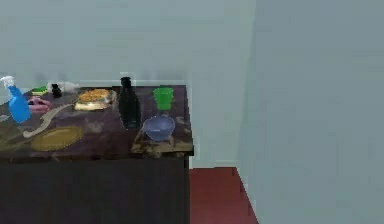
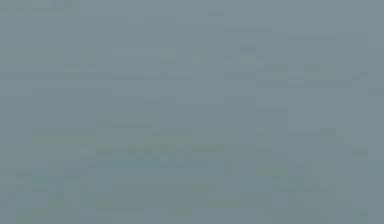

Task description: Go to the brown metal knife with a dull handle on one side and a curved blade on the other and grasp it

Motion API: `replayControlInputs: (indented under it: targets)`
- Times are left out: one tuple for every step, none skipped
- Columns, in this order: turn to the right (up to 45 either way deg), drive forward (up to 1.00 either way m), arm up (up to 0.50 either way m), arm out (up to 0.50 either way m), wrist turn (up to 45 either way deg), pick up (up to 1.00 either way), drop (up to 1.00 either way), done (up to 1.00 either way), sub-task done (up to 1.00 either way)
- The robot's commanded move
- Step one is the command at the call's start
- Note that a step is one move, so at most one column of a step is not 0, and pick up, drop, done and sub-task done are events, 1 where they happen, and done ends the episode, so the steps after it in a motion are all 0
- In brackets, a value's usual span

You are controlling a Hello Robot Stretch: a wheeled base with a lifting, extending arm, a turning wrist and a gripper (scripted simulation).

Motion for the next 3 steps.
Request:
replayControlInputs:
  targets:
    - [0.0,0.35,0.0,0.0,0.0,0.0,0.0,0.0,0.0]
    - [-45.0,0.0,0.0,0.0,0.0,0.0,0.0,0.0,0.0]
    - [-45.0,0.0,0.0,0.0,0.0,0.0,0.0,0.0,0.0]
